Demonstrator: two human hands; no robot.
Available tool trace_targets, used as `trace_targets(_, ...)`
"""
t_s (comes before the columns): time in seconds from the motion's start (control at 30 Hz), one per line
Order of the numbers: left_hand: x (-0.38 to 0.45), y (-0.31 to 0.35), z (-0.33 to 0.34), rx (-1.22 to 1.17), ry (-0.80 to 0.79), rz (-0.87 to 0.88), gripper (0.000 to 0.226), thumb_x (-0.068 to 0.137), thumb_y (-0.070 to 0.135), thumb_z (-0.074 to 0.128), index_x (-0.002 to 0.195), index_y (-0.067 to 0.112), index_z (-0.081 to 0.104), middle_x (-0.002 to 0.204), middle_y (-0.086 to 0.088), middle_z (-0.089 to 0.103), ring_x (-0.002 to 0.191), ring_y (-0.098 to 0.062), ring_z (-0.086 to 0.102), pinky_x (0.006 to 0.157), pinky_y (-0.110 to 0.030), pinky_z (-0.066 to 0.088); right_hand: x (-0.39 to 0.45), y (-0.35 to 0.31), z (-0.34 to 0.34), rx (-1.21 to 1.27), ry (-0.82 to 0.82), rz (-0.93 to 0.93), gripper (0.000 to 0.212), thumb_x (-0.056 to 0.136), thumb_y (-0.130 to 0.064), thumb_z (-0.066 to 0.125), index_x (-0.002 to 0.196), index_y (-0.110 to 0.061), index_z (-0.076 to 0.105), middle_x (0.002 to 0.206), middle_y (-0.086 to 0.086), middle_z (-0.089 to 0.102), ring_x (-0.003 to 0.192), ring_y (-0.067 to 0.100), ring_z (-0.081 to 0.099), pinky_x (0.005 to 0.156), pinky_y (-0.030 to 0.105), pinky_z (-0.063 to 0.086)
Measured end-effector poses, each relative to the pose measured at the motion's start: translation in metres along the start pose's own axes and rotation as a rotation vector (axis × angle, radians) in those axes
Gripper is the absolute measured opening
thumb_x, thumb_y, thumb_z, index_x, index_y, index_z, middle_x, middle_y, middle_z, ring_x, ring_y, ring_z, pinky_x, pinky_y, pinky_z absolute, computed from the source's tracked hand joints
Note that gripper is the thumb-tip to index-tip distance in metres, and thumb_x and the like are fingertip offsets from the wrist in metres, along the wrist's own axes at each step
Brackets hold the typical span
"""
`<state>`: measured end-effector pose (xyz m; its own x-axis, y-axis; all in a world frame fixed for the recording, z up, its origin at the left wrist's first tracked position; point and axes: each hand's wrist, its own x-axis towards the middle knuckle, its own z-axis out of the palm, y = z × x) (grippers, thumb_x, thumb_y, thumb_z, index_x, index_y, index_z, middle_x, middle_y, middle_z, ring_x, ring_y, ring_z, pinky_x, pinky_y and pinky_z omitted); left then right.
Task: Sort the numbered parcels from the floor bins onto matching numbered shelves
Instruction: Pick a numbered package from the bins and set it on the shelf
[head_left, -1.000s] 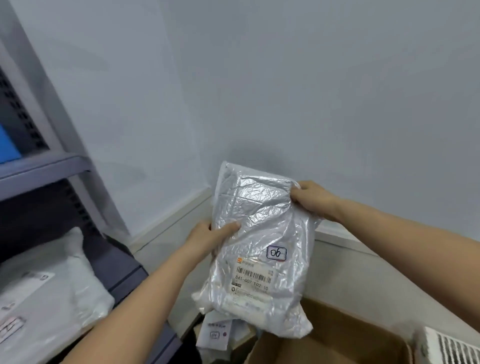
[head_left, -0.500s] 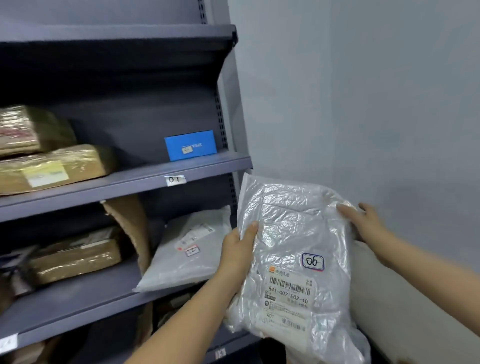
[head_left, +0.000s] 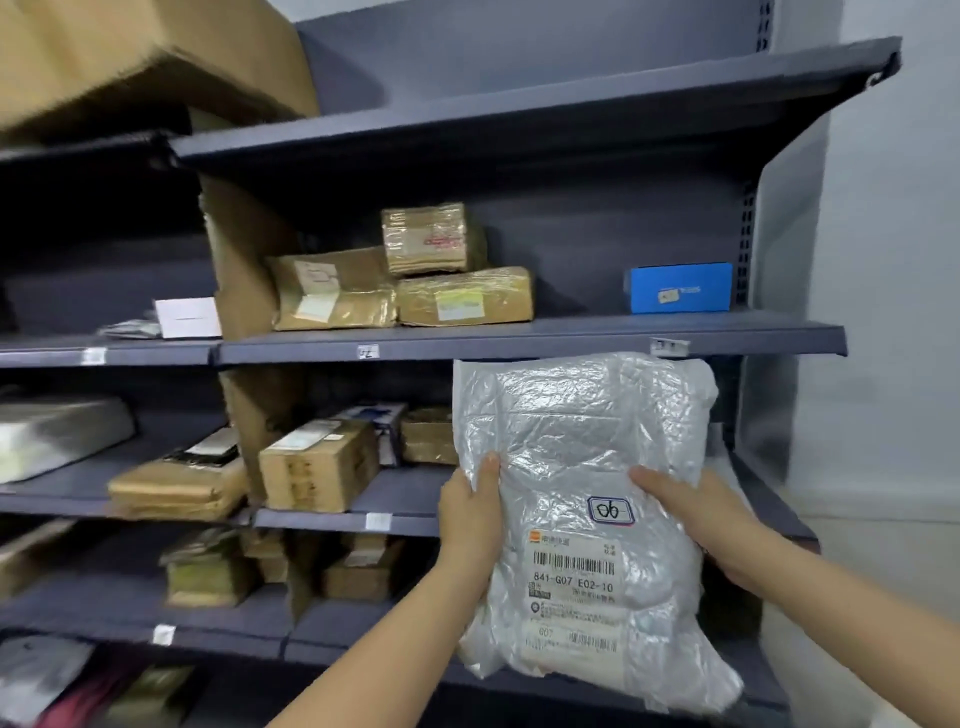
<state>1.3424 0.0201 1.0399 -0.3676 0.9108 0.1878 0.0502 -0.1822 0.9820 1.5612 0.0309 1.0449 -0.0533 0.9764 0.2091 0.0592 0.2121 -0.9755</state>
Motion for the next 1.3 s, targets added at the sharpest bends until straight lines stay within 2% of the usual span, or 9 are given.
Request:
trace_targets(0.23, 0.013, 0.004, -0.165, 0.099, 0.185, 0.096, 0.017, 0.102, 0.031, 0.045, 0.106, 0.022, 0.059, 0.094, 0.009, 0.065, 0.086, -0.006, 0.06, 0.07, -0.018, 0.045, 0.008, 0.003, 0.17, 0.066, -0.13, -0.002, 0.007, 0.09, -0.024, 0.067, 0.096, -0.024, 0.068, 0.095, -0.002, 0.074, 0.086, 0.014, 0.07, 0.072, 0.028, 0.053)
trace_targets(0.3, 0.017, 0.002, -0.208, 0.142, 0.237, 0.093, 0.023, 0.102, 0.032, 0.045, 0.108, 0.018, 0.062, 0.094, 0.007, 0.065, 0.088, -0.01, 0.06, 0.072, -0.023, 0.044, 0.009, 0.004, 0.214, 0.09, -0.178, -0.005, 0.008, 0.091, -0.025, 0.066, 0.099, -0.026, 0.067, 0.092, -0.008, 0.074, 0.084, 0.009, 0.07, 0.069, 0.023, 0.053)
trace_targets(0.4, 0.018, -0.004, -0.27, 0.194, 0.291, 0.036, 0.033, 0.101, 0.036, 0.045, 0.099, 0.011, 0.067, 0.09, -0.002, 0.069, 0.087, -0.019, 0.064, 0.072, -0.03, 0.048, 0.008, 0.003, 0.274, 0.096, -0.253, -0.004, 0.009, 0.093, -0.025, 0.063, 0.1, -0.024, 0.068, 0.082, -0.013, 0.074, 0.074, 0.0, 0.07, 0.057, 0.012, 0.05)
trace_targets(0.53, 0.02, -0.012, -0.343, 0.231, 0.34, -0.019, 0.035, 0.101, 0.036, 0.044, 0.091, 0.012, 0.068, 0.086, -0.005, 0.071, 0.086, -0.023, 0.068, 0.075, -0.034, 0.051, 0.007, 0.004, 0.35, 0.116, -0.343, 0.02, 0.01, 0.093, -0.025, 0.063, 0.1, -0.02, 0.069, 0.082, -0.009, 0.076, 0.074, 0.006, 0.072, 0.057, 0.014, 0.051)
trace_targets(0.7, 0.028, -0.023, -0.42, 0.162, 0.458, -0.075, 0.027, 0.101, 0.032, 0.046, 0.083, 0.019, 0.061, 0.075, 0.006, 0.061, 0.07, -0.007, 0.056, 0.06, -0.023, 0.041, 0.017, 0.006, 0.442, 0.103, -0.44, 0.004, 0.013, 0.093, -0.026, 0.062, 0.103, -0.021, 0.069, 0.091, -0.009, 0.075, 0.082, 0.005, 0.071, 0.067, 0.018, 0.052)
trace_targets(0.87, 0.042, -0.034, -0.491, 0.133, 0.545, -0.139, 0.017, 0.101, 0.029, 0.048, 0.102, 0.016, 0.058, 0.085, 0.012, 0.057, 0.087, -0.011, 0.055, 0.081, -0.029, 0.04, 0.03, 0.014, 0.536, 0.146, -0.571, -0.007, 0.014, 0.094, -0.023, 0.062, 0.107, -0.022, 0.067, 0.1, -0.006, 0.074, 0.093, 0.011, 0.069, 0.078, 0.024, 0.053)
trace_targets(1.03, 0.075, -0.038, -0.564, 0.175, 0.604, -0.19, 0.036, 0.101, 0.032, 0.047, 0.128, 0.012, 0.058, 0.117, -0.003, 0.066, 0.108, -0.022, 0.061, 0.094, -0.035, 0.046, 0.052, 0.018, 0.628, 0.167, -0.631, -0.03, 0.009, 0.094, -0.021, 0.062, 0.1, -0.025, 0.067, 0.098, -0.004, 0.074, 0.083, 0.004, 0.07, 0.068, 0.018, 0.052)
trace_targets(1.17, 0.105, -0.041, -0.624, 0.233, 0.65, -0.238, 0.034, 0.101, 0.035, 0.046, 0.122, 0.013, 0.061, 0.116, -0.002, 0.066, 0.107, -0.022, 0.061, 0.094, -0.035, 0.046, 0.074, 0.015, 0.701, 0.18, -0.74, -0.007, 0.01, 0.096, -0.018, 0.059, 0.102, -0.019, 0.066, 0.089, -0.006, 0.072, 0.07, -0.001, 0.069, 0.055, 0.011, 0.049)
trace_targets(1.3, 0.123, -0.066, -0.689, 0.165, 0.753, -0.283, 0.043, 0.086, 0.05, 0.057, 0.11, 0.016, 0.068, 0.096, -0.007, 0.073, 0.093, -0.028, 0.068, 0.094, -0.051, 0.051, 0.081, 0.024, 0.778, 0.132, -0.804, 0.012, 0.01, 0.093, -0.025, 0.064, 0.101, -0.021, 0.068, 0.101, 0.001, 0.074, 0.092, 0.015, 0.07, 0.084, 0.031, 0.056)
